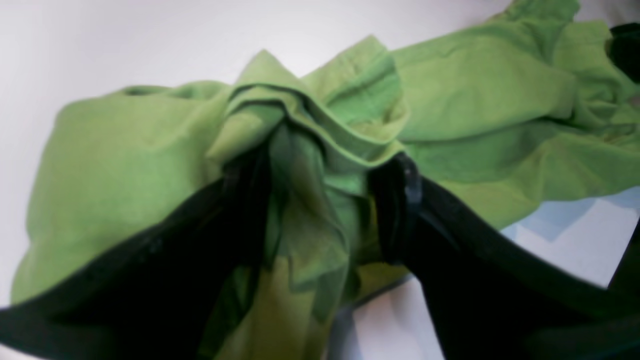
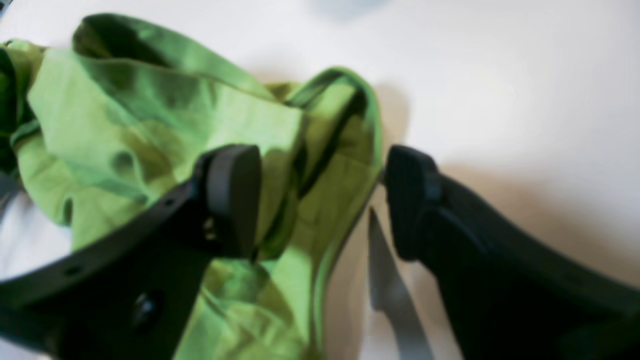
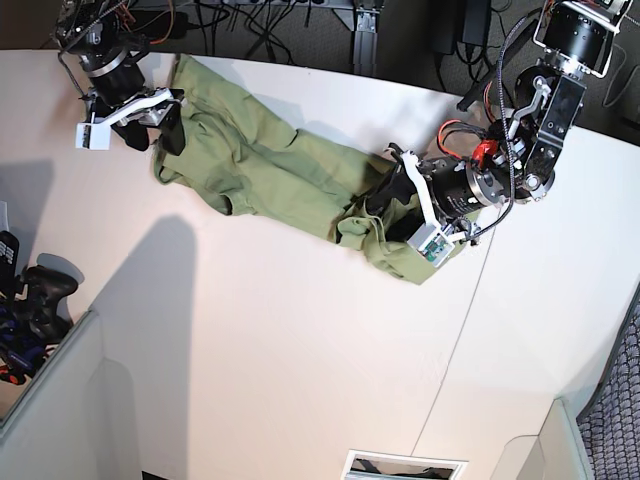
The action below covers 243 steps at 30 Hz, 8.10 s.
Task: Layout the t-shirt on the table in an organized manner, then fold the t-shirt properly
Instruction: 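Carry the held strip end with the left gripper toward the strip middle, then lift the other strip end with the right gripper and fold it inward, then fold the strip end with the right gripper over onto the bundle, then grasp the folded bundle edges with both grippers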
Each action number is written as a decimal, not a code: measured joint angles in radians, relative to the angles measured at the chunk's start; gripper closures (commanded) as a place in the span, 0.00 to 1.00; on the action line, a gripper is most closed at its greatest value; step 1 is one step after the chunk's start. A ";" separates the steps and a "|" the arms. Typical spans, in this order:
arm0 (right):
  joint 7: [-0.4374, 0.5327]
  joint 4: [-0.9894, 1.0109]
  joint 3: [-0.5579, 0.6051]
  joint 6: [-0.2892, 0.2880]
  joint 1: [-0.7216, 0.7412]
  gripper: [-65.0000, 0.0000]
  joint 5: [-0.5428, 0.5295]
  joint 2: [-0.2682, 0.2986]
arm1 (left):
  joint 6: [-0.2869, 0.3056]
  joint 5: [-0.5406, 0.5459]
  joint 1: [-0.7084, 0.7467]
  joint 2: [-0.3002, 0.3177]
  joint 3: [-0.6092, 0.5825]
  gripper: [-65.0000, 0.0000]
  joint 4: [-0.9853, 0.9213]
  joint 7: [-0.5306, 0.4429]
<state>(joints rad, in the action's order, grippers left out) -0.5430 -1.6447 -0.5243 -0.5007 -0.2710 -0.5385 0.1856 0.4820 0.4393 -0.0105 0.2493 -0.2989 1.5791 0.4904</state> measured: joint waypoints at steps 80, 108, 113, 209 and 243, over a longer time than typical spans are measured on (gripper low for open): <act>-0.102 0.006 -0.099 0.000 -0.023 0.40 -0.120 -0.060 | 0.065 -0.131 -0.090 -0.182 0.076 1.00 -0.264 -0.236; -0.008 0.150 0.047 -0.012 -0.014 1.00 -0.150 -0.127 | 0.072 -0.088 -0.089 -0.177 0.076 1.00 -0.264 -0.221; -0.020 0.151 0.047 -0.012 0.019 1.00 -0.150 -0.127 | 0.136 -0.066 -0.089 -0.177 0.076 1.00 -0.264 -0.218; 0.122 -0.072 0.650 0.000 0.469 0.48 0.432 -0.156 | 0.203 0.246 0.047 0.055 0.156 1.00 0.250 -0.050; 0.335 0.662 0.618 0.000 0.679 1.00 0.557 -0.164 | 0.174 -0.140 -0.212 -0.053 -0.032 1.00 -0.469 -0.361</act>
<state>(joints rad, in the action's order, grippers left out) -0.2081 -0.9825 0.0933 -0.5011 0.4076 0.0181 0.0216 0.6559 0.2993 -0.2226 0.1967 -0.3305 1.1103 0.1295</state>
